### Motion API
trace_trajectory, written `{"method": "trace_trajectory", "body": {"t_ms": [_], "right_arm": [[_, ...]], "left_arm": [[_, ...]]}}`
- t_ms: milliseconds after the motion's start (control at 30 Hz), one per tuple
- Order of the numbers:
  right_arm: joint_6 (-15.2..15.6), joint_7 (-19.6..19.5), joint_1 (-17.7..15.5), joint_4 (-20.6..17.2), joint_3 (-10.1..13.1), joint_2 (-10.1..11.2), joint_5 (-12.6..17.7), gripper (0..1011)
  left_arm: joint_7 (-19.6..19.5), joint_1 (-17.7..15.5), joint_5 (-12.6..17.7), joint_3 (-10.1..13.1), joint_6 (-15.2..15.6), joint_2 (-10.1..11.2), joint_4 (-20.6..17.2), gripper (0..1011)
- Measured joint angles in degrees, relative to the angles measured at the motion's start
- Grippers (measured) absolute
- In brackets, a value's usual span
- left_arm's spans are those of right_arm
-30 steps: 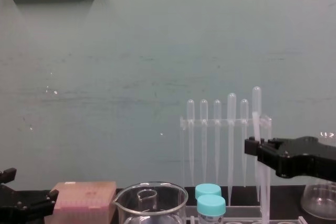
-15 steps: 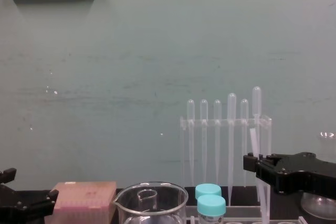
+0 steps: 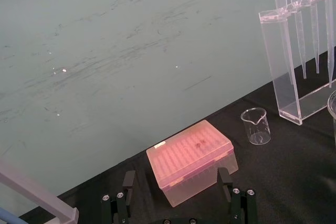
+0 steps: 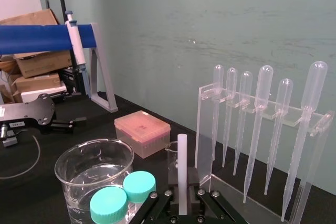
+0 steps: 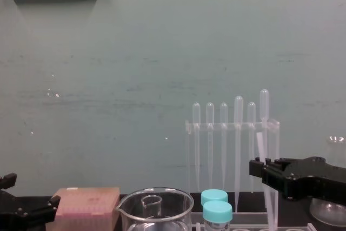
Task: Pick up the stirring rod with one hand, then place it down.
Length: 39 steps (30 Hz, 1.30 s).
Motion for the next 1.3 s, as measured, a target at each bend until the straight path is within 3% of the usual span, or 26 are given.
{"method": "trace_trajectory", "body": {"t_ms": [533, 633, 900, 1033, 1133, 1267, 1300], "right_arm": [[0.07, 0.03, 0.03, -0.08, 0.00, 0.07, 0.13, 579], [0.09, 0.03, 0.03, -0.08, 0.00, 0.07, 0.14, 720], [0.09, 0.03, 0.03, -0.08, 0.00, 0.07, 0.14, 932], [0.53, 0.03, 0.02, -0.26, 0.05, 0.16, 0.14, 1003], [1.58, -0.80, -0.24, -1.06, 0.40, 0.47, -0.05, 1003], [3.15, -5.63, -1.82, -2.46, 2.49, 0.51, -0.65, 1003], [3.43, -9.28, -2.76, -2.90, 3.93, 0.11, -1.57, 1003]], "left_arm": [[0.00, 0.00, 0.00, 0.00, 0.00, 0.00, 0.00, 1000], [0.00, 0.00, 0.00, 0.00, 0.00, 0.00, 0.00, 1000], [0.00, 0.00, 0.00, 0.00, 0.00, 0.00, 0.00, 1000], [0.00, 0.00, 0.00, 0.00, 0.00, 0.00, 0.00, 1000], [0.00, 0.00, 0.00, 0.00, 0.00, 0.00, 0.00, 1000], [0.00, 0.00, 0.00, 0.00, 0.00, 0.00, 0.00, 1000], [0.00, 0.00, 0.00, 0.00, 0.00, 0.00, 0.00, 1000]]}}
